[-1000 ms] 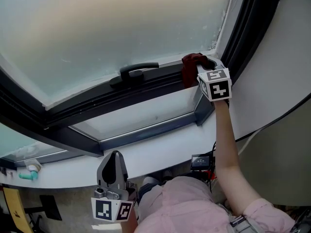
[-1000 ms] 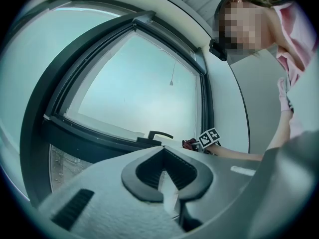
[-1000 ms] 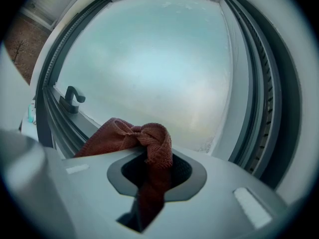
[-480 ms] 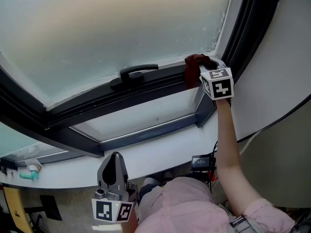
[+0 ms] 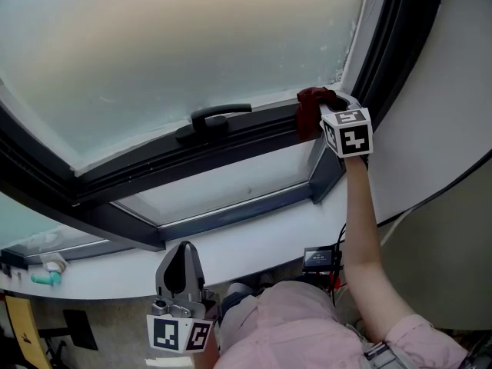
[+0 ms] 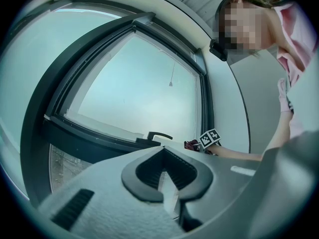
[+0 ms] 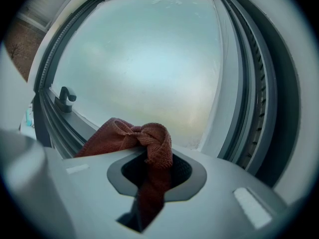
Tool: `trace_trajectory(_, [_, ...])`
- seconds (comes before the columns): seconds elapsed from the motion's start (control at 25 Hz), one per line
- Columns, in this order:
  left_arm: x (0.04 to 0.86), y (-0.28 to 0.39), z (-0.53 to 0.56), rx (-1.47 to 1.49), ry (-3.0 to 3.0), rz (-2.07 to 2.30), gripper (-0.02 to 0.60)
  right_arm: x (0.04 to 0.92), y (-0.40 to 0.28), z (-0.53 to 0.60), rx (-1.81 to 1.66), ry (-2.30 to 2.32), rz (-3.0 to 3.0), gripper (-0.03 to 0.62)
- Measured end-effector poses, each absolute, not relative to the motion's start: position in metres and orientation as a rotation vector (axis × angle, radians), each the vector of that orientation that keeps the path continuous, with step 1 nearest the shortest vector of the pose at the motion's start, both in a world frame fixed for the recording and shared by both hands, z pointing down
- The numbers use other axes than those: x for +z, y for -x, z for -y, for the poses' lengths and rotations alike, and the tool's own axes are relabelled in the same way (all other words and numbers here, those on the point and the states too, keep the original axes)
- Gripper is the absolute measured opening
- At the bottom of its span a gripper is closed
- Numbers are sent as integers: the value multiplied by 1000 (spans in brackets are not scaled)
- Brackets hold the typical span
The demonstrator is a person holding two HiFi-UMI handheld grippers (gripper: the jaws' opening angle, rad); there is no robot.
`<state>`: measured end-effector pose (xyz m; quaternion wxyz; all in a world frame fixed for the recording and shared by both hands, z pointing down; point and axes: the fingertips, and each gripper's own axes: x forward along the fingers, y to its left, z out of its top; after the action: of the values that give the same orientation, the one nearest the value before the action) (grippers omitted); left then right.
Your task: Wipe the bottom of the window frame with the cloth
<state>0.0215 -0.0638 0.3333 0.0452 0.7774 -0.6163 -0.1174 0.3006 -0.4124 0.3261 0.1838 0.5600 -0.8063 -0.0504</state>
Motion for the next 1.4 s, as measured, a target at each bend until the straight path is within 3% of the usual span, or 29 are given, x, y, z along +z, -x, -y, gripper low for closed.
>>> trace_trajectory(1.4, [327,-43,77,-361,-2406,1870,2,326,-330,426,-77,-1655,2241,67])
